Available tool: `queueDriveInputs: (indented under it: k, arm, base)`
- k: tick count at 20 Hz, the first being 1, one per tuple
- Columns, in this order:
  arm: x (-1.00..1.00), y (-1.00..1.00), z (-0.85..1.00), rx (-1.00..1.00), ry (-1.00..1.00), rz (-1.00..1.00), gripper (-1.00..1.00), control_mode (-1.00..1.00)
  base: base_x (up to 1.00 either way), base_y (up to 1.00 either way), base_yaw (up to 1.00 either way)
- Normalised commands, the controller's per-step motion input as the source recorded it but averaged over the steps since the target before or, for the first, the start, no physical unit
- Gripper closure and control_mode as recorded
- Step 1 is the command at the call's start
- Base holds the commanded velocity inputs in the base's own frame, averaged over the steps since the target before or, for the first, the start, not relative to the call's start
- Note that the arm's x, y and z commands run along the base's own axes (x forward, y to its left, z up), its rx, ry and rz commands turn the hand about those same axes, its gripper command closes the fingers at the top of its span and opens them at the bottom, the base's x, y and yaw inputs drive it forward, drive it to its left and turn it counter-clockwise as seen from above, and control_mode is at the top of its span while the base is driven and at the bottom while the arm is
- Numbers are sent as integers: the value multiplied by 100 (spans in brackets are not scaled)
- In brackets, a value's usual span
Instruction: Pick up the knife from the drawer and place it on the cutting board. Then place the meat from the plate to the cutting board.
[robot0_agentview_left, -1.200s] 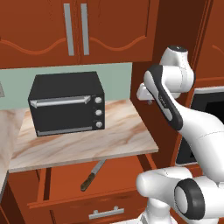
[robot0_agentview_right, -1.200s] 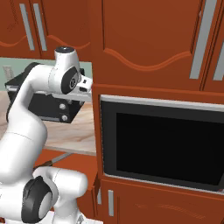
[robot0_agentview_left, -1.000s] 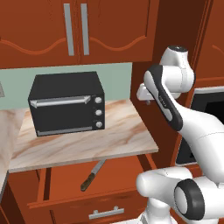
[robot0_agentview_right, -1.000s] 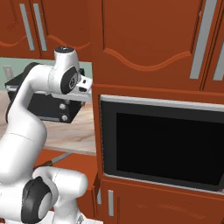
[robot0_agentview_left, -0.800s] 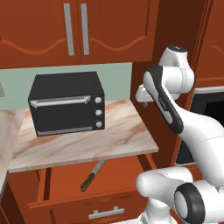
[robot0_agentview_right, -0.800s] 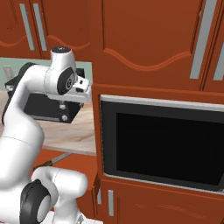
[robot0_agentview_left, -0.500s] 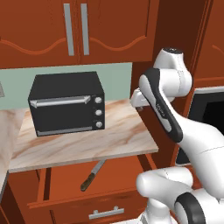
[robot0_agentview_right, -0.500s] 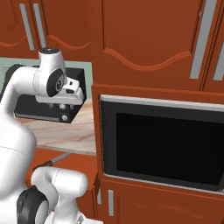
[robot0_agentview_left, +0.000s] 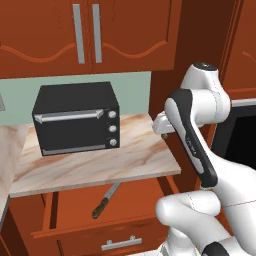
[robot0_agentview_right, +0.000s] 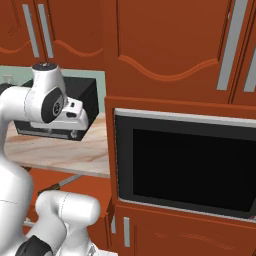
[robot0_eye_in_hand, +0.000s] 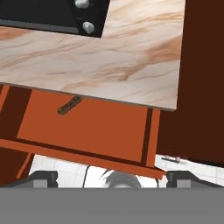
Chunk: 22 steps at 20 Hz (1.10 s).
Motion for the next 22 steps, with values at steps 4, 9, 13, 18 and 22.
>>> queueDriveInputs:
  k: [4,9,13,18,22]
  arm:
    - [-16,0,-23,0,-2,0,-100,-100]
    - [-5,0,-23,0,-2,0,-100,-100]
    - [-3,0,-7,0,0,0,-100,100]
    - [0,0,0,0,0,0,-100,100]
    - [0,0,0,0,0,0,-100,100]
  base:
    - [0,0,0]
    - [0,0,0]
    - [-7,0,0]
    - [-47,5,0]
    - [-92,3,0]
